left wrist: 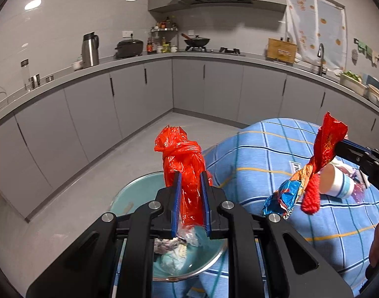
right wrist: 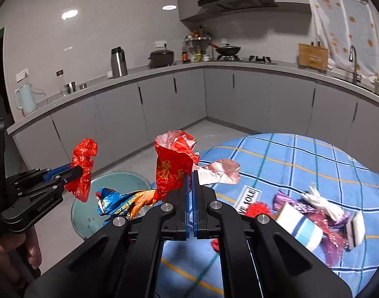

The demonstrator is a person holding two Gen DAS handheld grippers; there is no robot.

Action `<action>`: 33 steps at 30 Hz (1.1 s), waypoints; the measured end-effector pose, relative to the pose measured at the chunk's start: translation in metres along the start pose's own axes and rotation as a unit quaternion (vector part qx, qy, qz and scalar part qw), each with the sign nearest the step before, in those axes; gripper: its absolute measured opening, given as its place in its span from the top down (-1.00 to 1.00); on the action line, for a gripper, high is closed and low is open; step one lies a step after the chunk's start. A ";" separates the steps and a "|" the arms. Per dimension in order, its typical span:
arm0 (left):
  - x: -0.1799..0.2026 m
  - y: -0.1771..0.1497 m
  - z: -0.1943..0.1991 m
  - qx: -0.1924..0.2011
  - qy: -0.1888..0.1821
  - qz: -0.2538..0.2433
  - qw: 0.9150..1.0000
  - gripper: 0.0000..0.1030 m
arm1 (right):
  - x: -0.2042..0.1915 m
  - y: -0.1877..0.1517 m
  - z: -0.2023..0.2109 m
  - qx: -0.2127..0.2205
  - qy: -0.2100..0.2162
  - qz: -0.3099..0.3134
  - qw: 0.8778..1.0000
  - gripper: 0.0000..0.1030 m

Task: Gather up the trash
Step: 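Open both tools over the teal bucket to drop the bag and wrapper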

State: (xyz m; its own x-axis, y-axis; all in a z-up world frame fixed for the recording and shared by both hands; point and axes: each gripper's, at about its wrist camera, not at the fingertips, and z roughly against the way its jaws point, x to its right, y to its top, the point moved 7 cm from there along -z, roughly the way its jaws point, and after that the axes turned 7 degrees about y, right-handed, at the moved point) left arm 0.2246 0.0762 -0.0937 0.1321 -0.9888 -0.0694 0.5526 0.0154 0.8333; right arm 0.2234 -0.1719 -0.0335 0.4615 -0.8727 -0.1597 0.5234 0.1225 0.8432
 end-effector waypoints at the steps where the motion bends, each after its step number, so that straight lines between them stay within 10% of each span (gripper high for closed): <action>1: -0.003 0.000 -0.001 -0.001 0.002 0.002 1.000 0.70 | -0.002 0.001 -0.003 -0.001 0.003 0.002 1.000 0.95; 33: -0.065 -0.028 -0.049 -0.055 0.053 0.045 0.996 0.56 | -0.077 -0.017 -0.114 -0.078 0.079 0.059 0.992 0.88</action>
State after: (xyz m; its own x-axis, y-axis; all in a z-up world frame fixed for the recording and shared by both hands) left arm 0.2408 0.1474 -0.1398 0.2688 -0.9614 -0.0593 0.6210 0.1259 0.7736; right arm 0.2607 -0.0526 -0.0937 0.6263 -0.7641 -0.1544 0.5584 0.3015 0.7728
